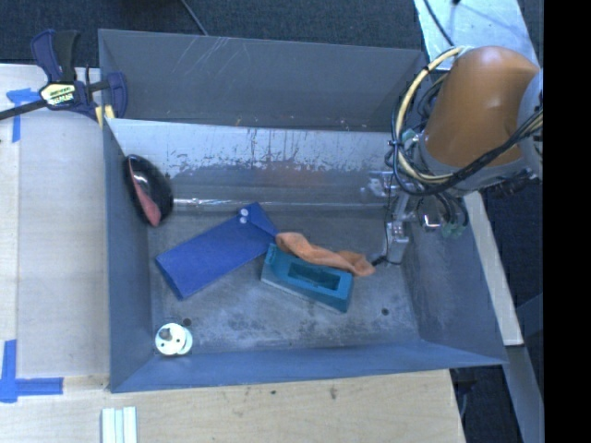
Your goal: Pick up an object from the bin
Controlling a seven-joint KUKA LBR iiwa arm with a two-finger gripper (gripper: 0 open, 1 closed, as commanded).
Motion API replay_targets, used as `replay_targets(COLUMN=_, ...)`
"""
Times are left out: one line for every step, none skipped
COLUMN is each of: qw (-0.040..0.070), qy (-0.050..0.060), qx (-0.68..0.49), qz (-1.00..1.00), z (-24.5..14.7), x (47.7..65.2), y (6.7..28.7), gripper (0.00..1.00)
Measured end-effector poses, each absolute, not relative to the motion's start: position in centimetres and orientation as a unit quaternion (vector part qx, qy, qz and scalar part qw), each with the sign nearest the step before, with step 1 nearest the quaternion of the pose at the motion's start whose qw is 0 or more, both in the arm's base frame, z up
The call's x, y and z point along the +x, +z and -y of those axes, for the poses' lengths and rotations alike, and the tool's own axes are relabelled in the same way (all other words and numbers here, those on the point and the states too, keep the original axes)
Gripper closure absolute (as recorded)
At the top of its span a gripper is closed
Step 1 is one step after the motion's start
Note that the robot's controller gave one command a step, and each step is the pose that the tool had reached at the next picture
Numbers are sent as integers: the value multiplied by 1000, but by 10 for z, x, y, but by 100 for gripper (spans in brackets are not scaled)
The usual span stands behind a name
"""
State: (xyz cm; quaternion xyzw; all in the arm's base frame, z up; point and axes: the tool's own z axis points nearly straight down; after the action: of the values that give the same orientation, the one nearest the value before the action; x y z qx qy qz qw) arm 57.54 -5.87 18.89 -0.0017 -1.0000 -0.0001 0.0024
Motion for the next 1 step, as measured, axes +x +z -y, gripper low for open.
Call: replay_targets(qw=-2, qy=0, qx=-1, qz=1000, z=58, x=577, y=194, gripper=0)
